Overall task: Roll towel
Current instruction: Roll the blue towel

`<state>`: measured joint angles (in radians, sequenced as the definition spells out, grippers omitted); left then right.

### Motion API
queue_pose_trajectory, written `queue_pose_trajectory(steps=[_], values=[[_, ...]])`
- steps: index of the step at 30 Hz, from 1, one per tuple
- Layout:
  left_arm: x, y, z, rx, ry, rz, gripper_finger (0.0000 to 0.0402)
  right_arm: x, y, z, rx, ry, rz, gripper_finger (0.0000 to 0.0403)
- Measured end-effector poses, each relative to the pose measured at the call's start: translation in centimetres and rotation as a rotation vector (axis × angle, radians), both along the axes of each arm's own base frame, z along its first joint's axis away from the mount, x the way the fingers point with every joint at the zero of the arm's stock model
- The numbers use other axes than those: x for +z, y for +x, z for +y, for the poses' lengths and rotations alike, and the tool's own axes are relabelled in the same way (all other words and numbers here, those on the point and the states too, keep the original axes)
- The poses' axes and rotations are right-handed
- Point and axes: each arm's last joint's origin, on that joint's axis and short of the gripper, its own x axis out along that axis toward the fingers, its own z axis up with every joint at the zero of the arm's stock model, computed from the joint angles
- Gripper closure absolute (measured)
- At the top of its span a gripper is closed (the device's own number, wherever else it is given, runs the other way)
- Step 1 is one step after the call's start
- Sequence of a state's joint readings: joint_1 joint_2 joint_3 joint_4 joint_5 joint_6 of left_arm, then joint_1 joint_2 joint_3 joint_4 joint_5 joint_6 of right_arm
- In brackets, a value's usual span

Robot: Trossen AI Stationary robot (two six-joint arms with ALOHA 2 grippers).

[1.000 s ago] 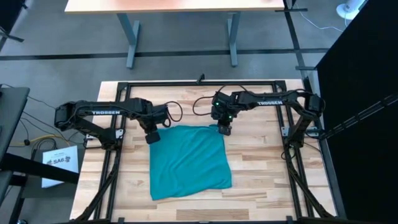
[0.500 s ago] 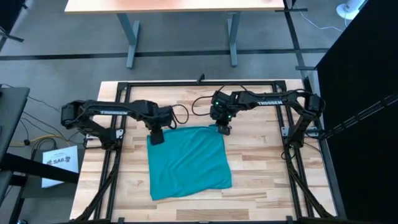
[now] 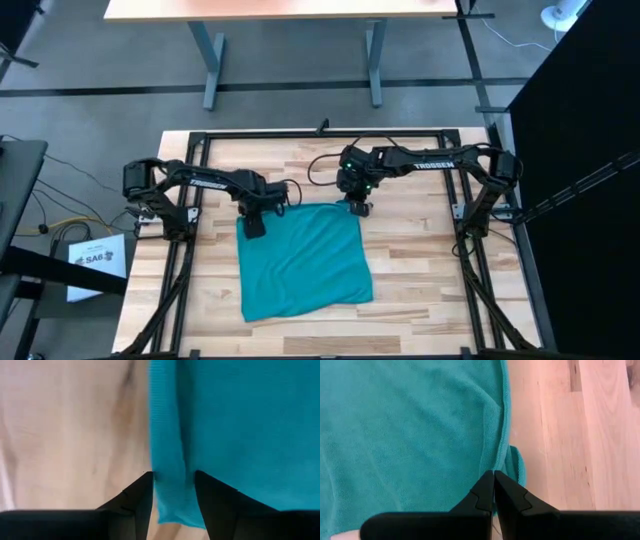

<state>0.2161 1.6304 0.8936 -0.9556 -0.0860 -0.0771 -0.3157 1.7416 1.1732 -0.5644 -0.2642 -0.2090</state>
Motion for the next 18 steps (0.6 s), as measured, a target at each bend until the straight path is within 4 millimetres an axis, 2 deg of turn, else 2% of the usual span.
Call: queue_pose_trajectory(steps=[13,18], values=[[0.0,0.1,1.0,0.01,0.043,-0.028,0.0274,0.0,0.0,0.0,0.002,0.0,0.003,0.0403],[0.0,0.1,1.6,0.019,0.048,-0.039,0.0288,0.0,-0.1,0.0,0.002,0.001,0.006,0.0403]])
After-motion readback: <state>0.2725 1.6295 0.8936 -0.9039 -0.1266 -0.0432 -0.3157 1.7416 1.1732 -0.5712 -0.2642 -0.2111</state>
